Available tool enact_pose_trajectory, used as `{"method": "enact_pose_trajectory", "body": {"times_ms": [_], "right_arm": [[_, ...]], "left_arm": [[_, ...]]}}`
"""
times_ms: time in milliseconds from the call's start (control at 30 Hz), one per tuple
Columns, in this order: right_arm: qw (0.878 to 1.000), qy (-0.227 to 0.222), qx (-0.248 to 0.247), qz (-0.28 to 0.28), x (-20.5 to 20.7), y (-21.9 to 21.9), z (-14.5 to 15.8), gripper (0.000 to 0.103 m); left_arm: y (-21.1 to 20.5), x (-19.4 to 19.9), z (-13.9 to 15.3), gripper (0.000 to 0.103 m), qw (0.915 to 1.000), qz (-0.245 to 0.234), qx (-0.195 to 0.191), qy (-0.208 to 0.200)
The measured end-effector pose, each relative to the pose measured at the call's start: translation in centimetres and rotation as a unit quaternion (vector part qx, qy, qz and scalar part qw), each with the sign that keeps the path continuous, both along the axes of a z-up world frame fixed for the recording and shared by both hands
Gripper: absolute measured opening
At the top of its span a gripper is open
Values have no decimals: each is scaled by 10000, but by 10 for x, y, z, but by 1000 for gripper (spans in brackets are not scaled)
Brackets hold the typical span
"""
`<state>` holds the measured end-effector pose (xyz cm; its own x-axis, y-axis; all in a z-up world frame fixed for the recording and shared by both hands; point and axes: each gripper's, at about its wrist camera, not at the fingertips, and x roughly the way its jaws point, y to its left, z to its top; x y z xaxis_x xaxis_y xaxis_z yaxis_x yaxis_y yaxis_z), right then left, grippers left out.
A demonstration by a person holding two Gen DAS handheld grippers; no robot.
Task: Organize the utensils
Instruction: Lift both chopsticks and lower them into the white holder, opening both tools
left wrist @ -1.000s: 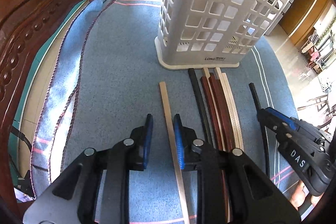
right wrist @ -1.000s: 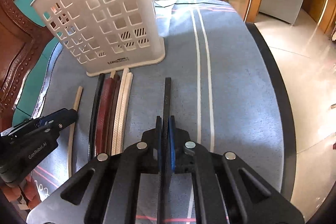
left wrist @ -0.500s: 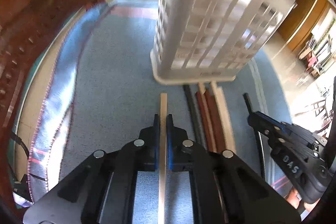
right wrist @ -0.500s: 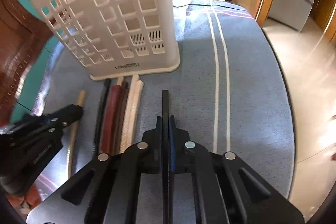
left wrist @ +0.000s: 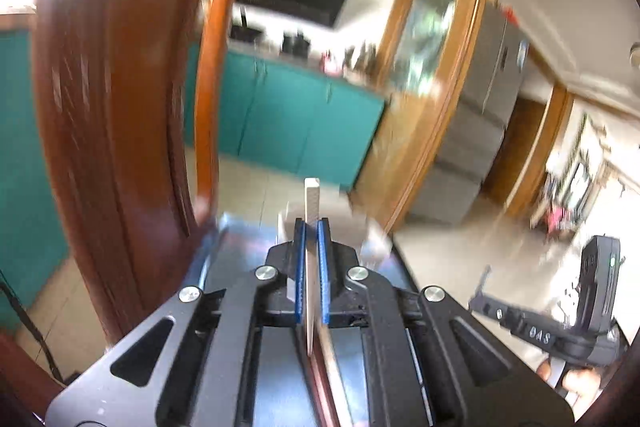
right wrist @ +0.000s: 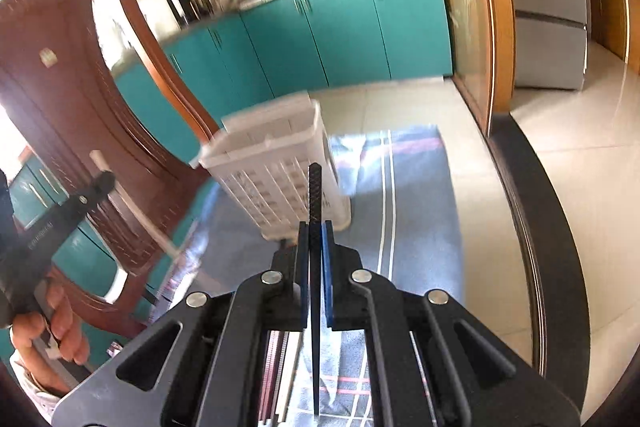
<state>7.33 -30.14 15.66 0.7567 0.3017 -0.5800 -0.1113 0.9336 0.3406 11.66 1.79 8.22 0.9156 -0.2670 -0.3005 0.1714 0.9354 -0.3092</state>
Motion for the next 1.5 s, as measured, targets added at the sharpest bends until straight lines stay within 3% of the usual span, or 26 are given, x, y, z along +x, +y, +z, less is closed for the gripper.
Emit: {"method": "enact_pose_trajectory", "body": {"times_ms": [133, 300, 433, 533, 600, 800, 1033, 1100, 1133, 1167, 1200, 1233, 1400, 1433, 1500], "right_arm": [[9980, -596, 155, -117, 4, -3, 31, 7], [9895, -1383, 378, -166, 13, 7, 71, 7], [9766, -2081, 384, -385, 29, 14, 96, 7], [9722, -2251, 177, -616, 45, 26, 94, 7], [9690, -2365, 79, -711, 61, 33, 85, 7], [9794, -1914, -121, -641, 103, 51, 43, 7], [9856, -1550, -361, -564, 99, 56, 13, 7], [9846, -1585, -394, -619, 92, 53, 14, 13], [9838, -1626, -407, -640, 84, 51, 15, 17], [9823, -1687, -421, -692, 77, 46, 19, 26], [9811, -1737, -428, -737, 67, 45, 20, 37], [9797, -1796, -412, -785, 58, 41, 22, 40], [9756, -1955, -137, -992, -4, 19, 9, 42], [9767, -1882, -77, -1029, -10, 17, -1, 42], [9874, -1252, -165, -958, -4, 24, -34, 42]], "left_arm": [[11, -6, 33, 7, 9940, 347, -656, -800], [21, 5, 38, 7, 9798, 898, -1253, -1273], [22, 23, 30, 7, 9732, 1242, -1332, -1405], [25, 40, 23, 7, 9723, 1291, -1409, -1345], [25, 47, 15, 7, 9739, 1383, -1232, -1313], [10, 87, -8, 7, 9849, 1335, -755, -804], [1, 101, -24, 8, 9923, 1078, -473, -389], [2, 100, -28, 8, 9927, 1043, -469, -378], [2, 100, -29, 14, 9931, 1009, -473, -358], [3, 99, -30, 17, 9934, 998, -457, -331], [5, 96, -32, 26, 9932, 1019, -451, -329], [8, 91, -35, 33, 9929, 1035, -479, -342], [22, 65, -44, 35, 9919, 1139, -431, -366], [24, 62, -46, 35, 9917, 1168, -416, -348], [29, 59, -54, 36, 9914, 1219, -445, -182]]}}
